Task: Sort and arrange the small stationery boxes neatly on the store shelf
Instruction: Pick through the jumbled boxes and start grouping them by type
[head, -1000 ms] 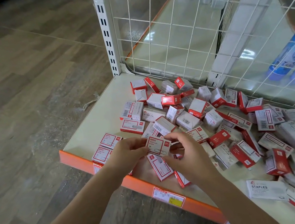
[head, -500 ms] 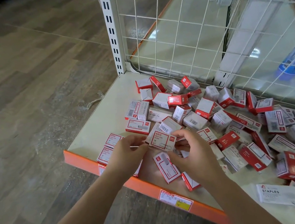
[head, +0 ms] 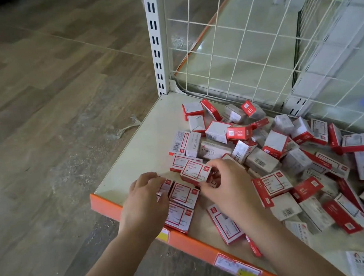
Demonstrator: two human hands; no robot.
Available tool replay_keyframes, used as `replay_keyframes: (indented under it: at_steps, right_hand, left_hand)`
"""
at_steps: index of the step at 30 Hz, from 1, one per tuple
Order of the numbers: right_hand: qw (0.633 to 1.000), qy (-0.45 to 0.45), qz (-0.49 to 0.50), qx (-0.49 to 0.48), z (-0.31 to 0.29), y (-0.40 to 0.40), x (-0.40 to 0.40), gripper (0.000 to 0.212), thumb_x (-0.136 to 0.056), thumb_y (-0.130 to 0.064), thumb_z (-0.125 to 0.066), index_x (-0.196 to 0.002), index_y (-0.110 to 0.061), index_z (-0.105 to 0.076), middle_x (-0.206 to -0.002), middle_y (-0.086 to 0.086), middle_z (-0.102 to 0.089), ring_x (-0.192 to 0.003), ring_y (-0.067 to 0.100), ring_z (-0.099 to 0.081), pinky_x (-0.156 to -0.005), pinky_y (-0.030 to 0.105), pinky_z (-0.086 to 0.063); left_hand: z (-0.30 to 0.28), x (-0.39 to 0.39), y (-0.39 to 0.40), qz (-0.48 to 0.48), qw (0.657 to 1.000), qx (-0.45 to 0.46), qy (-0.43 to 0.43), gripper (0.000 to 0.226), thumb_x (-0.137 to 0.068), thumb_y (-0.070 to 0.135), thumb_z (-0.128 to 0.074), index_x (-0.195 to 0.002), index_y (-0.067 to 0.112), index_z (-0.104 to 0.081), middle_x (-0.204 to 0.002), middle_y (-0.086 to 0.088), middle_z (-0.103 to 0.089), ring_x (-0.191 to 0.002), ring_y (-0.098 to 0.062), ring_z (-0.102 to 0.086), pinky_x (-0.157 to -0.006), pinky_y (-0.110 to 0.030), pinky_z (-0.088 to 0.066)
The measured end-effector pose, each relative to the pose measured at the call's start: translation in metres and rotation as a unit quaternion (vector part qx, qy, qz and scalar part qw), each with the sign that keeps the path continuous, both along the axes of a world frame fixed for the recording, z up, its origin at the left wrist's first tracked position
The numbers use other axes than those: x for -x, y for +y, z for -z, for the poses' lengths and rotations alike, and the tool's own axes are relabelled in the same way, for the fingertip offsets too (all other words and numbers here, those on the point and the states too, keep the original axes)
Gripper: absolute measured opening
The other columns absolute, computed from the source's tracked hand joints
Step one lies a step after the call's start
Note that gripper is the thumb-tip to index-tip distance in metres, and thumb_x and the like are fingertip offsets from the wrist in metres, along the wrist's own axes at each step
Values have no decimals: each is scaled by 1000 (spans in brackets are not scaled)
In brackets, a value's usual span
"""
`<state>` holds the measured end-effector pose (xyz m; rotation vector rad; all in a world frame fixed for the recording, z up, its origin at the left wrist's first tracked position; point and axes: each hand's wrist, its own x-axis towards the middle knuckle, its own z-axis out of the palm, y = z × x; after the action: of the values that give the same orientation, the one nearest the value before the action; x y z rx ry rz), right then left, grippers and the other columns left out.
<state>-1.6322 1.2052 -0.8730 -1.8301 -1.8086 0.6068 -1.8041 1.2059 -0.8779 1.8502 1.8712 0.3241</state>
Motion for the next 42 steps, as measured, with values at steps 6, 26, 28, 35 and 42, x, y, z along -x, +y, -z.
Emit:
replay_keyframes:
  at_steps: [6, 26, 28, 35, 42]
  right_hand:
    - [999, -27, -6, 40, 8, 12, 18, 38, -83, -31, -65, -118, -21, -57, -114, -3, -52, -105, 13, -53, -91, 27, -46]
    - [998, 4, 8, 54, 15, 39, 29, 28, -85, -26, -64, -111, -17, -60, -110, 0, -61, -104, 16, -57, -87, 30, -51]
    - [998, 11, -3, 54, 16, 36, 31, 31, -85, -26, -64, -114, -17, -59, -112, -1, -60, -105, 15, -57, -85, 24, -49]
    - [997, 12, -30, 69, 18, 34, 37, 39, -85, -29, -64, -119, -12, -58, -113, 3, -57, -105, 16, -54, -78, 18, -41]
    - [994, 41, -53, 84, 24, 33, 38, 42, -89, -21, -58, -130, -15, -51, -126, 2, -55, -119, 16, -51, -98, 30, -46]
  left_hand:
    - [3, 5, 4, 11, 1000, -15, -25, 34, -94, 23, -48, -126, 23, -57, -136, 7, -47, -122, -11, -46, -96, -24, -41]
    - [1, 9, 14, 5, 999, -3, -52, 29, -91, 19, -49, -114, 21, -66, -124, 7, -54, -109, -11, -53, -86, -22, -45]
    - [2, 10, 13, 9, 999, -4, -52, 31, -91, 19, -49, -118, 22, -64, -124, 9, -53, -109, -9, -53, -85, -19, -44]
    - [4, 11, 12, -1, 998, -13, -68, 31, -90, 19, -53, -119, 20, -63, -124, 10, -53, -107, -8, -54, -86, -18, -43]
    - [4, 11, 16, -12, 998, -4, -61, 38, -92, 19, -49, -130, 16, -54, -138, 3, -45, -113, -12, -53, -91, -21, -44]
